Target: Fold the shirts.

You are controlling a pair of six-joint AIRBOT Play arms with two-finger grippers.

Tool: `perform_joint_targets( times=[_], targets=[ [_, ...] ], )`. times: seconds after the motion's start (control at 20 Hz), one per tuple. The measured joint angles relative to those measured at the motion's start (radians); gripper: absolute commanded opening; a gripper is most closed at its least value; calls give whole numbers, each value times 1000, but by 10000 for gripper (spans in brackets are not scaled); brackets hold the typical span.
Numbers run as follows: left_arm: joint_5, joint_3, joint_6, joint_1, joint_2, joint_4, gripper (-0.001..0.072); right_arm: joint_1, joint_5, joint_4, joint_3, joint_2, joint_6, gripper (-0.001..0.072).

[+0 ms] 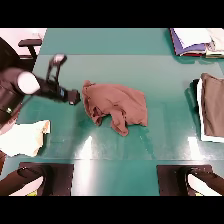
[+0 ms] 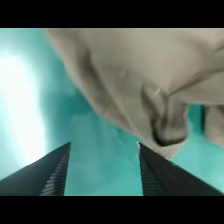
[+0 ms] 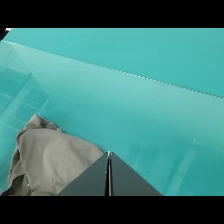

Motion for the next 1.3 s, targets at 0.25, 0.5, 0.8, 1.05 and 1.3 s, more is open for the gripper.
perform_joint_targets(
  times=[0.25, 0.5, 0.8, 1.05, 1.3],
  targets=[
    [219, -251, -26, 57, -13, -176, 498, 0, 3, 0, 0, 0, 0, 16],
    [322, -315, -4, 68, -99, -317, 498, 0, 3, 1, 0, 0, 0, 16],
    [391, -324, 44, 51, -185, -448, 388, 0, 4, 2, 0, 0, 0, 15],
    [423, -323, 54, 47, -211, -465, 26, 0, 4, 8, 0, 0, 0, 16],
    [364, -219, 61, 48, -180, -356, 26, 0, 61, -8, -47, 6, 1, 16]
  ],
)
